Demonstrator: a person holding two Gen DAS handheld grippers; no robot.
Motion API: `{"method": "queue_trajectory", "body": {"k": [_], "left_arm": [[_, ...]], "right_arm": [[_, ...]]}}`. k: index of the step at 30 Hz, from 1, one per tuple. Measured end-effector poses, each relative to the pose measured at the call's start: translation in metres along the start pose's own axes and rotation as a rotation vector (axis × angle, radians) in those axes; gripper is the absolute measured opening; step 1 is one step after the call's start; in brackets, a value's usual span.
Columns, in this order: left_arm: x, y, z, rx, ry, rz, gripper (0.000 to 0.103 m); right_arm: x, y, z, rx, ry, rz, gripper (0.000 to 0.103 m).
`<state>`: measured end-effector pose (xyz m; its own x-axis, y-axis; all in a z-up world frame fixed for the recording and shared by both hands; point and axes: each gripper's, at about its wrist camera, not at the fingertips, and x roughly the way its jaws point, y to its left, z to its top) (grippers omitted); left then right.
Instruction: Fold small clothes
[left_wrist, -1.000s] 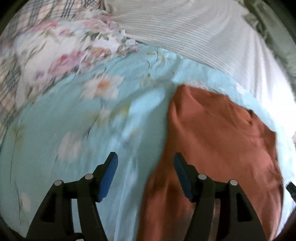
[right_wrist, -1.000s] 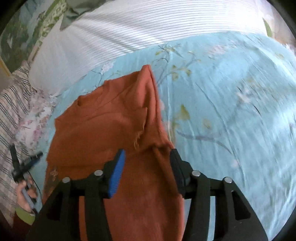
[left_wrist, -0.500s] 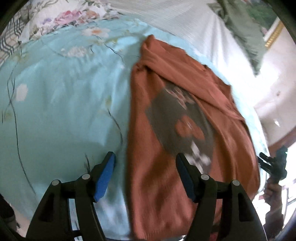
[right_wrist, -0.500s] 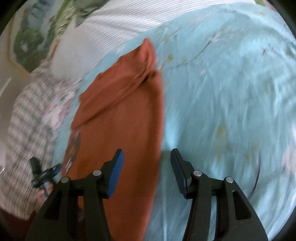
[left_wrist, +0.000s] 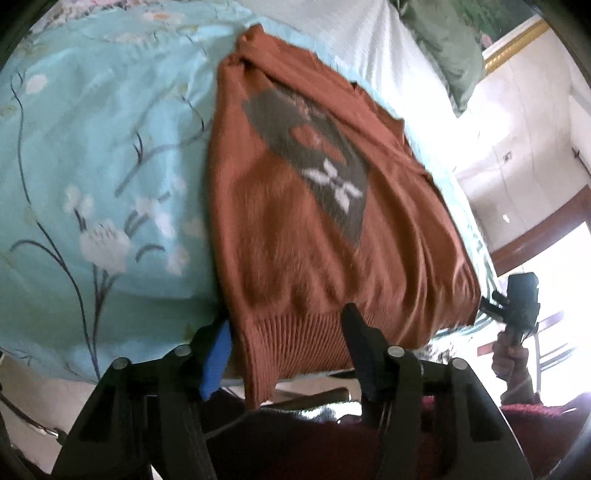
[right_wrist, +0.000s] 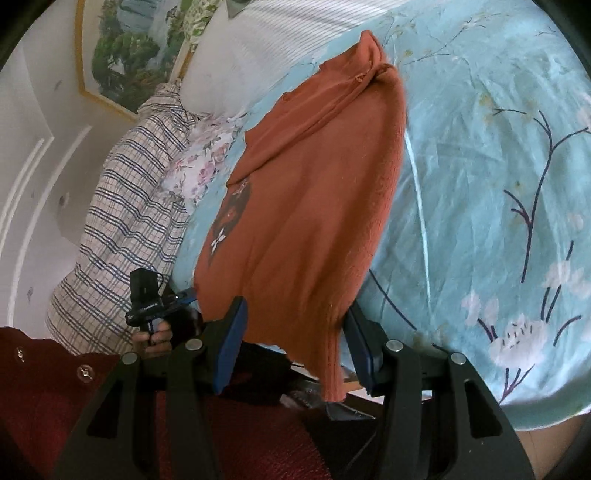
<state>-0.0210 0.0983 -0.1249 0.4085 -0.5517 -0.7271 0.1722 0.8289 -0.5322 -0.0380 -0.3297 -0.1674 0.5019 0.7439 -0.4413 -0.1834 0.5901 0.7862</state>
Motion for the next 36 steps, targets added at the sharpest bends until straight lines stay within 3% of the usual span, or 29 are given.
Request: {"method": "queue_trajectory", "body": {"k": [3,7,8,9,10,12,15,16,17,18,20,28,32,36], "left_arm": [[0.0,0.002,0.0,0.002,0.001,-0.013,0.056],[0.0,0.005,0.0,-0.005,0.002,-0.026,0.055],[0.0,0.004,0.0,0.004,0.0,-0.018,0.043],[-0.001,0.005,0.0,0.015,0.004,-0.009,0.024],[0.0,0.006,0.001,0.017,0.015,-0.009,0.019],[0.004,0.009,0.0,0.006,0.039,-0.022,0.019],[0.007,0.01,0.002,0.01,0.053,-0.03,0.019],[0.007,0.008,0.003,0.025,0.054,-0.029,0.018],[0.006,0.005,0.002,0.041,0.048,-0.017,0.011],[0.006,0.002,0.002,0.06,0.041,-0.004,0.006],[0.002,-0.001,0.001,0.072,0.027,-0.005,0.005],[-0.052,-0.03,0.022,0.086,-0.155,-0.119,0.004],[-0.067,-0.042,0.049,0.091,-0.251,-0.16,0.004],[-0.067,-0.05,0.091,0.092,-0.341,-0.15,0.004]], "right_arm": [[-0.001,-0.007,0.006,0.048,-0.057,0.059,0.054],[0.008,-0.003,0.005,0.014,-0.032,0.063,0.054],[0.007,-0.002,0.004,0.009,-0.028,0.075,0.053],[0.006,0.0,0.001,0.003,-0.025,0.088,0.053],[0.006,0.001,-0.002,-0.006,-0.02,0.098,0.051],[0.012,0.002,-0.005,-0.029,0.011,0.063,0.05],[0.021,0.009,-0.006,-0.065,0.045,0.029,0.034],[0.025,0.012,-0.007,-0.077,0.07,0.014,0.014],[0.027,0.013,-0.008,-0.082,0.082,0.017,0.007],[0.027,0.014,-0.008,-0.084,0.08,0.027,0.007],[0.02,0.017,-0.006,-0.071,0.037,0.075,0.007],[-0.017,0.035,0.031,-0.058,-0.175,0.238,0.007],[-0.021,0.04,0.06,-0.057,-0.243,0.231,0.007],[-0.017,0.041,0.102,-0.065,-0.292,0.205,0.007]]}}
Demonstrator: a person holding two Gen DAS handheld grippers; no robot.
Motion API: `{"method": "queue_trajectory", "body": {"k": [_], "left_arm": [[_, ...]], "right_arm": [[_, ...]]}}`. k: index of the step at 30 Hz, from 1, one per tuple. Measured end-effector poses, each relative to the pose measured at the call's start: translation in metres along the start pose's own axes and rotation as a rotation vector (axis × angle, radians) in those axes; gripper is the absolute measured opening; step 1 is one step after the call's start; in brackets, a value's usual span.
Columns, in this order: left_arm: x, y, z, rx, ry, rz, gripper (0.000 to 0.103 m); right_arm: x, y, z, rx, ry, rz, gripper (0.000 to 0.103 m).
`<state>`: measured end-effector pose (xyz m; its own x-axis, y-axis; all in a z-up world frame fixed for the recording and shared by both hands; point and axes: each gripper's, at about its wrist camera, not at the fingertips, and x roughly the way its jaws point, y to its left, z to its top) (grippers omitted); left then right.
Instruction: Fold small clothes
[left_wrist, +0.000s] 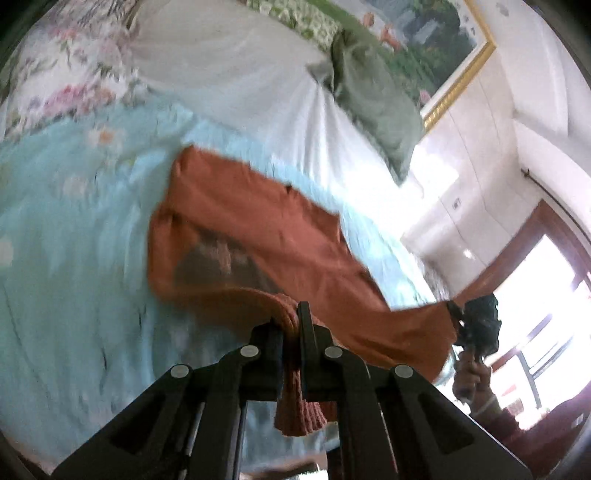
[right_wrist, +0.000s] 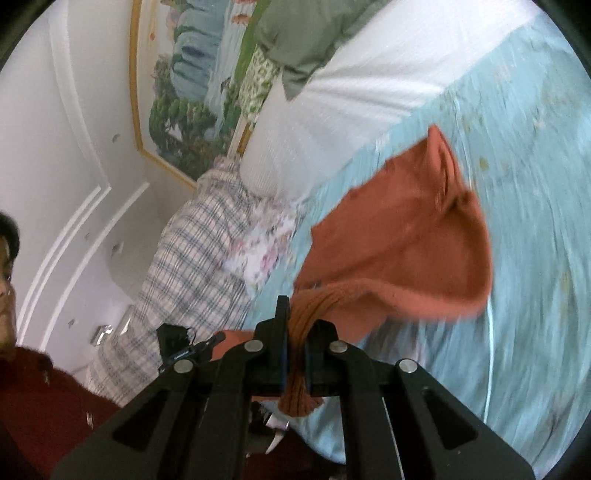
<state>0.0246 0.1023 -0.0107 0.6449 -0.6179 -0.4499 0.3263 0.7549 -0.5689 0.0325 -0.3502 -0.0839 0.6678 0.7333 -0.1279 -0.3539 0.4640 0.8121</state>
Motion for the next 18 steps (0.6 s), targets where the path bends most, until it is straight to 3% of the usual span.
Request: {"method": "queue_trajectory", "body": {"k": [7,13,18], "left_arm": [[0.051,0.02,0.077,-0.045,-0.125,0.081,0.004],[0.116,0.049,0.132,-0.083,-0.134,0.2,0.004],[0.163,0.084,0.162,-0.131,-0.112,0.248,0.004]], "right_arm": [[0.053,-0.02,0.084,-0.05,-0.008,-0.145,0.007],[0.099,-0.06,0.137,-0.022,-0.001,-0.247,0.007],[0.129,-0.093,0.164,0.006,0.016,-0.292,0.007]]}}
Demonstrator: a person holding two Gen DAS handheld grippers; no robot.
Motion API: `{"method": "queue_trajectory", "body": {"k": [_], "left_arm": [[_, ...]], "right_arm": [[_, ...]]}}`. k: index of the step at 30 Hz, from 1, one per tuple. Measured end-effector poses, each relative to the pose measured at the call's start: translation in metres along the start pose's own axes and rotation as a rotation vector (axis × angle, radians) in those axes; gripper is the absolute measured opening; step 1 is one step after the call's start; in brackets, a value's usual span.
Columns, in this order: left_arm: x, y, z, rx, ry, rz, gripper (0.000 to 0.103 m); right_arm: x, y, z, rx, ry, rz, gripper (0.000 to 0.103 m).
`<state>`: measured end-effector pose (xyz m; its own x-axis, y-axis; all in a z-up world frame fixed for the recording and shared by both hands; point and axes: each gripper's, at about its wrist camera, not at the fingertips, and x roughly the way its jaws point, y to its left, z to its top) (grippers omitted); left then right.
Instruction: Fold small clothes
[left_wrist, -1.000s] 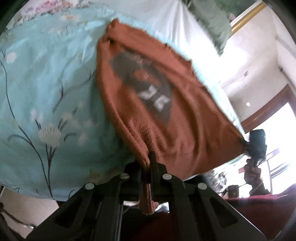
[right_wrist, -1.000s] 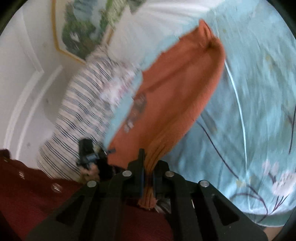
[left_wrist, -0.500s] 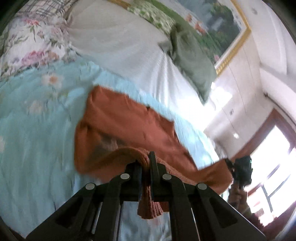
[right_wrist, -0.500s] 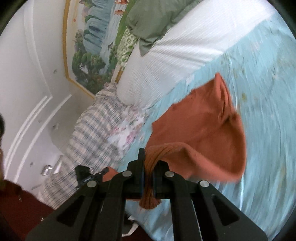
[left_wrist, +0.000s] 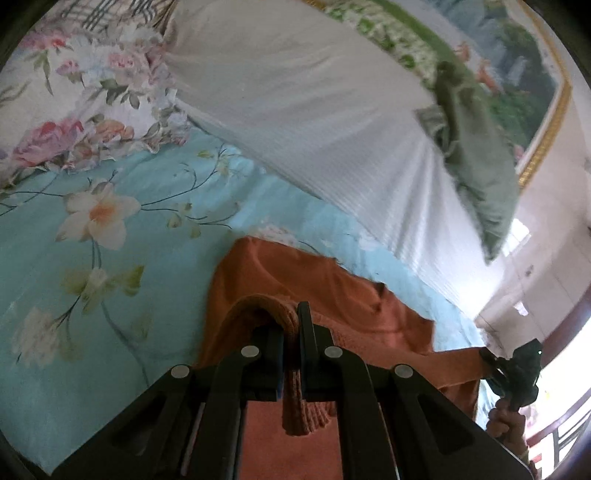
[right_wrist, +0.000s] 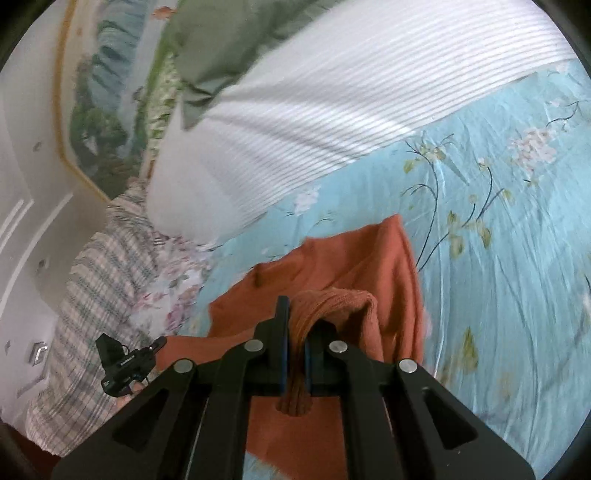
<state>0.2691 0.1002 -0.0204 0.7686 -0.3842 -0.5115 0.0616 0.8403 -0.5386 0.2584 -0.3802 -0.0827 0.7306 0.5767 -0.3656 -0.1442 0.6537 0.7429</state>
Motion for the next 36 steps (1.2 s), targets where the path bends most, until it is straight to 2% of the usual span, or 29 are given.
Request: {"method": "queue_trajectory", "body": {"k": [8,13,15,16,17,18,21,22,24,26,28,30,33,36], "left_arm": [[0.073,0.016,0.014,0.003,0.084,0.078,0.005],[0.114,0.034,0.008,-0.027,0.181,0.134,0.006],[0.112,0.038,0.007,-0.045,0.187,0.123,0.007],[0.107,0.038,0.006,-0.049,0.183,0.12,0.008],[0.1,0.036,0.005,-0.044,0.178,0.125,0.015],[0.093,0.034,0.002,-0.035,0.174,0.125,0.022],[0.069,0.017,-0.013,0.005,0.18,0.091,0.026],[0.065,0.008,-0.021,0.02,0.196,0.071,0.026],[0.065,-0.011,-0.04,0.051,0.246,0.02,0.028],[0.074,-0.03,-0.062,0.086,0.333,-0.028,0.029],[0.089,-0.05,-0.08,0.152,0.398,-0.026,0.029],[0.099,-0.061,-0.083,0.225,0.398,0.013,0.029],[0.119,-0.056,-0.062,0.206,0.412,0.008,0.025],[0.138,-0.039,-0.027,0.124,0.41,0.012,0.025]], "right_arm": [[0.052,-0.03,0.012,0.007,0.075,-0.13,0.007],[0.065,-0.055,0.008,0.114,0.119,-0.147,0.01],[0.053,-0.054,0.007,0.127,0.092,-0.155,0.02],[0.045,-0.053,0.007,0.127,0.067,-0.164,0.033],[0.032,-0.05,0.005,0.124,0.027,-0.176,0.046],[0.022,-0.047,0.004,0.12,-0.006,-0.184,0.05],[0.004,-0.03,-0.008,0.086,-0.042,-0.163,0.051],[0.006,-0.021,-0.014,0.058,-0.023,-0.144,0.051],[0.023,0.001,-0.031,-0.04,0.08,-0.107,0.051],[0.051,0.023,-0.05,-0.168,0.223,-0.092,0.051],[0.074,0.035,-0.062,-0.278,0.32,-0.123,0.051],[0.094,0.037,-0.061,-0.345,0.367,-0.197,0.051],[0.106,0.024,-0.035,-0.351,0.319,-0.277,0.048],[0.104,0.002,0.004,-0.265,0.204,-0.318,0.048]]}}
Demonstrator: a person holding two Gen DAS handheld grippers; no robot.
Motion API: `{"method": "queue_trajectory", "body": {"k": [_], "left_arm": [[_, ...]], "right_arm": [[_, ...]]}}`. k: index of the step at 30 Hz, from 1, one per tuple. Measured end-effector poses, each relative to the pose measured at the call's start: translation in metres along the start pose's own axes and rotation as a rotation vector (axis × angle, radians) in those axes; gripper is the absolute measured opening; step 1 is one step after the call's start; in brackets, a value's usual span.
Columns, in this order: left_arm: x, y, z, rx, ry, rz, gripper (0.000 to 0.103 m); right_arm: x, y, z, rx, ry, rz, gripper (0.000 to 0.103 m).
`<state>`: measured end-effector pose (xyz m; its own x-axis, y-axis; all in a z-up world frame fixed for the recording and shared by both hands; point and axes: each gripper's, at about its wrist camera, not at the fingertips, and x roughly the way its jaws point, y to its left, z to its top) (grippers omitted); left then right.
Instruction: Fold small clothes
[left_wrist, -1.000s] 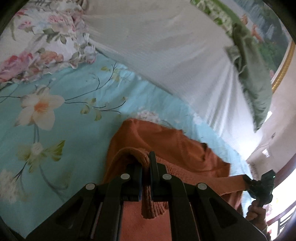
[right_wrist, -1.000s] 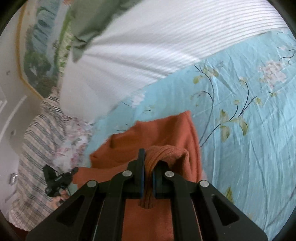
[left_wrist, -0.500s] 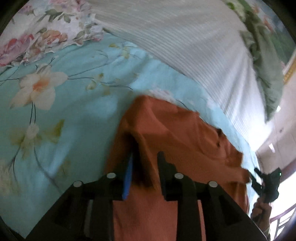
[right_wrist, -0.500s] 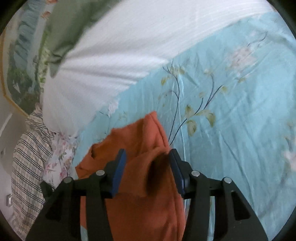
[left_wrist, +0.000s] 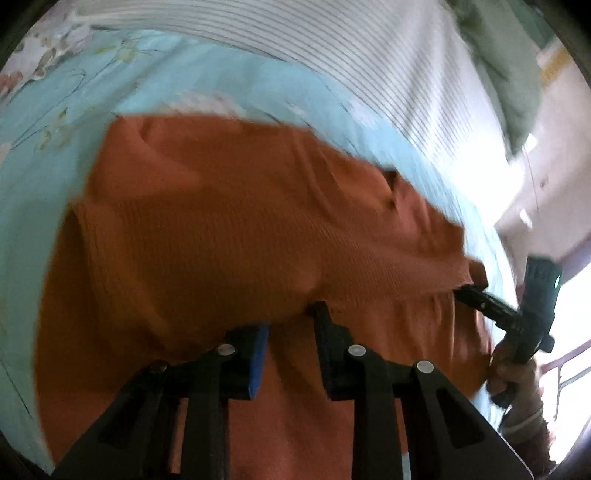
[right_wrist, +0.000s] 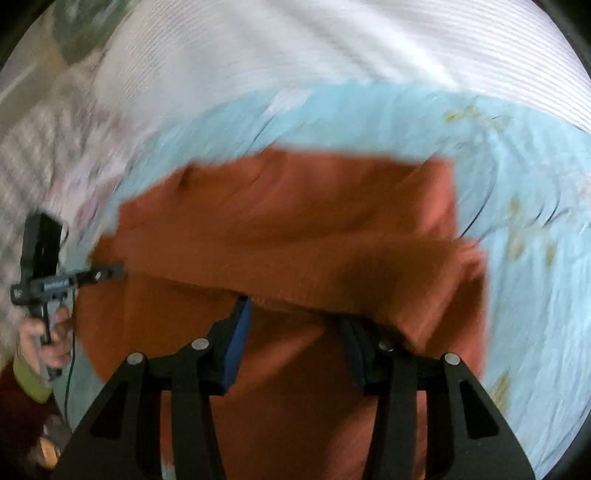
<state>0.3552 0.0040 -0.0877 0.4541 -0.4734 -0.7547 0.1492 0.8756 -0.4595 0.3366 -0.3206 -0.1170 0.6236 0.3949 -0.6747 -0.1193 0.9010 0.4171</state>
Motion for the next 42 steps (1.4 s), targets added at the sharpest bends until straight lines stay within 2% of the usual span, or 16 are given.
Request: {"method": "queue_trajectory", "body": {"k": [2,5,6,8,11,14,21,23,25,29,32,34,38,40,42], "left_arm": [[-0.008,0.014,0.024,-0.046,-0.061,0.029,0.027],[-0.03,0.033,0.048,-0.109,-0.174,0.11,0.045],[-0.038,0.04,0.051,-0.129,-0.207,0.122,0.046],[-0.053,0.051,0.049,-0.177,-0.248,0.127,0.048],[-0.075,0.063,0.027,-0.238,-0.314,0.112,0.053],[-0.085,0.063,-0.001,-0.272,-0.321,0.07,0.053],[-0.085,0.028,-0.091,-0.252,-0.239,-0.075,0.053],[-0.085,0.014,-0.111,-0.217,-0.228,-0.123,0.056],[-0.083,0.002,-0.124,-0.192,-0.209,-0.136,0.06],[-0.079,-0.018,-0.145,-0.156,-0.114,-0.151,0.06],[-0.084,-0.019,-0.159,-0.213,-0.067,-0.153,0.061],[-0.09,-0.016,-0.169,-0.245,-0.075,-0.151,0.065],[-0.099,-0.001,-0.184,-0.289,-0.156,-0.089,0.069],[-0.1,0.012,-0.192,-0.346,-0.187,-0.065,0.07],[-0.099,0.023,-0.194,-0.402,-0.219,-0.077,0.07]], "right_arm": [[-0.008,-0.023,0.015,0.114,-0.077,-0.008,0.048],[-0.03,-0.037,0.023,0.192,-0.164,-0.019,0.049],[-0.036,-0.036,0.021,0.197,-0.18,-0.023,0.049],[-0.047,-0.035,0.014,0.205,-0.207,-0.01,0.049],[-0.057,-0.032,0.0,0.205,-0.204,0.011,0.049],[-0.057,-0.02,-0.022,0.208,-0.181,0.041,0.049],[-0.043,0.014,-0.07,0.219,-0.127,0.136,0.049],[-0.038,0.025,-0.074,0.193,-0.112,0.164,0.054],[-0.03,0.033,-0.072,0.17,-0.084,0.176,0.055],[-0.024,0.041,-0.06,0.147,-0.031,0.165,0.055],[-0.033,0.041,-0.054,0.181,-0.04,0.179,0.055],[-0.04,0.044,-0.055,0.173,-0.06,0.185,0.057],[-0.05,0.046,-0.07,0.191,-0.094,0.216,0.059],[-0.057,0.047,-0.081,0.209,-0.101,0.237,0.059],[-0.065,0.05,-0.095,0.226,-0.105,0.255,0.059]]}}
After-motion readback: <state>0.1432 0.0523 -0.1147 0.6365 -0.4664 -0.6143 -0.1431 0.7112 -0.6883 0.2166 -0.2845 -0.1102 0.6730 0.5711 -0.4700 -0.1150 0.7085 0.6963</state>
